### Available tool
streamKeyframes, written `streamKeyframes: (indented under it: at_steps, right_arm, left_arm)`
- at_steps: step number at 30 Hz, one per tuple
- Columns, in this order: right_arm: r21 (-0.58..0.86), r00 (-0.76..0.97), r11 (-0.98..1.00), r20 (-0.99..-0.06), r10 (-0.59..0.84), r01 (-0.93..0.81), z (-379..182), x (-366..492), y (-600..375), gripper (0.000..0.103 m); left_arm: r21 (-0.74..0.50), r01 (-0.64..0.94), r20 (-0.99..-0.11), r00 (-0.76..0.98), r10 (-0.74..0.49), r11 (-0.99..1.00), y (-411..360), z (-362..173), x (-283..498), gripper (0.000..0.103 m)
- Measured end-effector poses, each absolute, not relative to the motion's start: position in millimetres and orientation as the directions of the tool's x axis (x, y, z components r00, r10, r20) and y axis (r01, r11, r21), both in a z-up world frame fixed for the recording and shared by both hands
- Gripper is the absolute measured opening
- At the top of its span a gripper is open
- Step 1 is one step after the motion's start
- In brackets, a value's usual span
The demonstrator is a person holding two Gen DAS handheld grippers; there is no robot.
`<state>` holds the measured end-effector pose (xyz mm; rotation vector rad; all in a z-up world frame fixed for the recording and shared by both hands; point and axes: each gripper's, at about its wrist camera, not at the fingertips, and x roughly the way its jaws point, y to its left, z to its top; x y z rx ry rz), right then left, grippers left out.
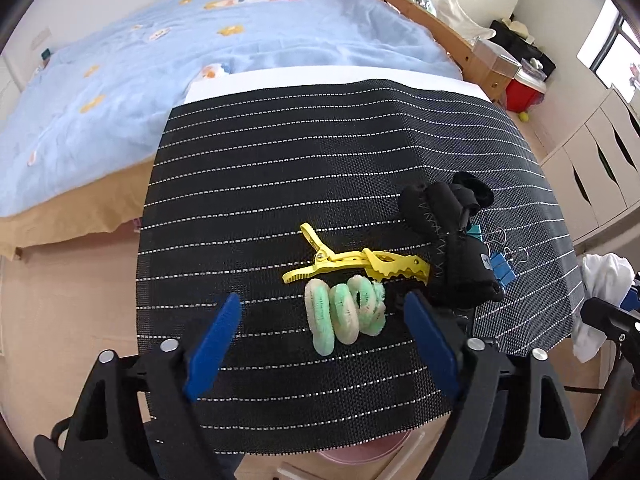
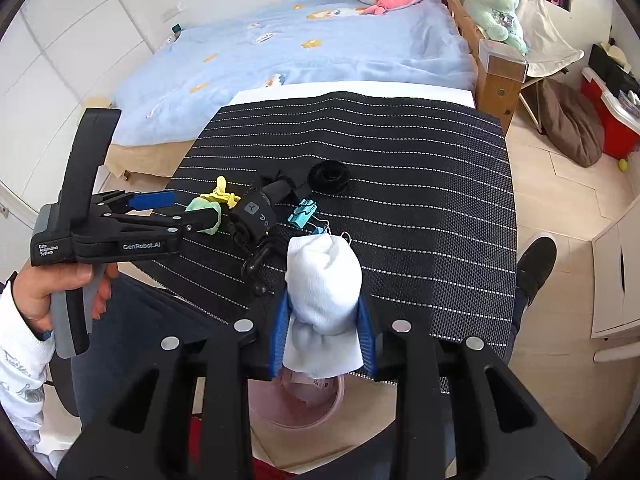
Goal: Collect trash
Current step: 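Grasp the green scrunchies with the left gripper while the right gripper holds the sock, then carry the sock over the bin and open the right gripper while the left carries scrunchies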
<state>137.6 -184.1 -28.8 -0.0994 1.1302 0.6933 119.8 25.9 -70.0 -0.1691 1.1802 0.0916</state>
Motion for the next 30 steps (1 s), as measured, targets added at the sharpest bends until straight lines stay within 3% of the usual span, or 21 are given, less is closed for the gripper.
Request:
streamKeyframes:
  at_steps: [3, 8, 13, 30]
  right_arm:
    - [0.266, 0.241, 0.788, -0.855, 0.459, -0.555, -30, 138, -183, 0.03]
    - [0.267, 0.24, 0.788, -0.855, 0.459, -0.555, -30, 138, -183, 0.03]
    - [0.268, 0.242, 0.788, -0.854, 0.46, -0.554, -30, 137, -182, 0.03]
    - [0.246, 0.304, 0.784, -0.824, 0.479, -0.57, -14, 114, -188, 0.03]
  left_arm:
    - [-0.087, -0.156, -0.926, 0.376, -0.022, 0.984, 23, -72, 121, 0.069]
    - [-0.096, -0.149, -0.926, 0.375, -0.033, 0.984, 22, -75, 120, 0.041]
    - [-0.104, -0.127, -0.914, 0.403, -0.045, 0.986, 24, -72, 115, 0.022]
    - [-0.091, 0.063, -0.824, 0.556, -0.111, 0.994, 10, -29, 65, 0.018]
